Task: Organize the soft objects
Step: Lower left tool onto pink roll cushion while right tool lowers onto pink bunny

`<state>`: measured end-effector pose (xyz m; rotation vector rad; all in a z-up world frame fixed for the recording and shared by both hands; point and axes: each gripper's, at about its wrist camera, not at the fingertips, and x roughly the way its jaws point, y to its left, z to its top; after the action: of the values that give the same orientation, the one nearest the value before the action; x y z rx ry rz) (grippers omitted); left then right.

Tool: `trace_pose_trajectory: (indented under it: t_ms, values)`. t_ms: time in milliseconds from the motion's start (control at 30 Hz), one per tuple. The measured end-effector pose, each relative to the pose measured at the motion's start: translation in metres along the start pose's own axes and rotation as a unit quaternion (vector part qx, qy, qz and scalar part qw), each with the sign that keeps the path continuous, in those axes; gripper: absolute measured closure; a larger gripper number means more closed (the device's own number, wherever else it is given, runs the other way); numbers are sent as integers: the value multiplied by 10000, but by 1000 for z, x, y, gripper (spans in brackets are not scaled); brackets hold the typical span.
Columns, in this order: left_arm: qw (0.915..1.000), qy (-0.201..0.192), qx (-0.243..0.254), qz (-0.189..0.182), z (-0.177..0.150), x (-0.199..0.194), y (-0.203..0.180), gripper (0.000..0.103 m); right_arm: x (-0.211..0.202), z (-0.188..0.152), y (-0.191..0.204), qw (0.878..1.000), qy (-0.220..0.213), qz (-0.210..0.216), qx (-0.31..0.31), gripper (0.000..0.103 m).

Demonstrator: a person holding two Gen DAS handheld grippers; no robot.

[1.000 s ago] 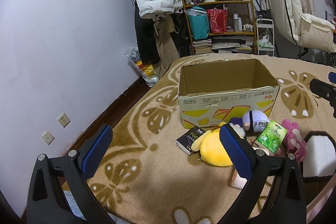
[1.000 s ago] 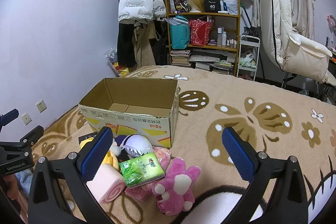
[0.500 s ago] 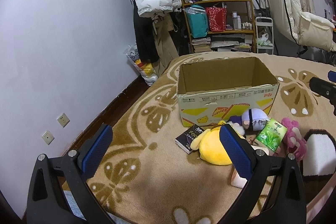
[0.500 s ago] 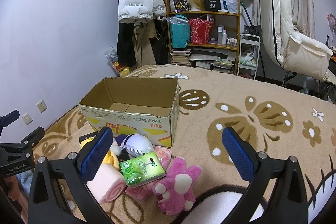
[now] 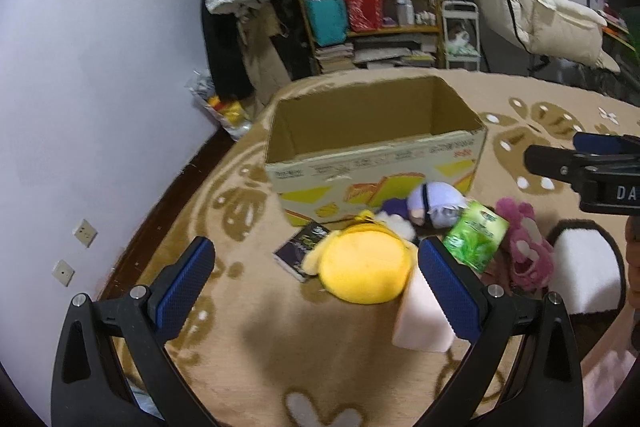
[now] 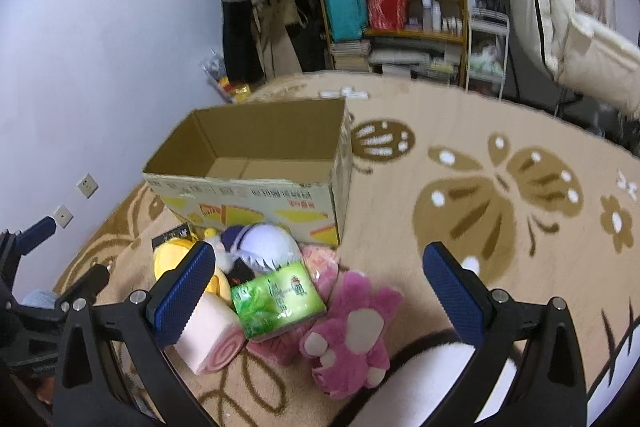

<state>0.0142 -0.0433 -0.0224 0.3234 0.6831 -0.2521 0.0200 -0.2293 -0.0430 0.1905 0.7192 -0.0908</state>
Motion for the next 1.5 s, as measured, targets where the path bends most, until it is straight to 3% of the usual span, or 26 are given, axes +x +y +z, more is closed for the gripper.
trace_pose_trajectory:
  t_ms: [433, 700, 967, 1033, 1267, 1300, 1333, 1400, 1500]
  values:
    - [9951, 730, 451, -486, -7, 41, -42, 2, 36, -10, -28, 9916, 1151, -101, 580, 0]
    - [9901, 1019, 699, -668, -13, 60, -63, 2, 65, -25, -46, 9781, 1814, -171, 1009, 3]
    - [9844, 1287, 936, -752, -20, 78, -79, 2, 87, -36, -53, 9662, 2300, -141, 1154, 32]
    - [9831, 1342, 990, -754, -23, 81, -81, 4, 91, -38, -53, 9639, 2392, -132, 1165, 33]
    - [9769, 1678, 918, -953, -33, 92, -82, 31, 111, -45, -58, 9530, 2695, 122, 1381, 34]
    - [9768, 1671, 882, -1008, -34, 91, -82, 37, 113, -46, -57, 9521, 2720, 155, 1393, 37]
    - [9764, 1667, 867, -1069, -34, 91, -82, 41, 115, -46, -57, 9515, 2739, 179, 1393, 48]
    - [9747, 1664, 871, -1214, -36, 89, -82, 54, 120, -47, -57, 9500, 2763, 300, 1423, 48]
    - [9756, 1586, 908, -1217, -37, 86, -83, 58, 123, -47, -58, 9489, 2746, 410, 1497, 51]
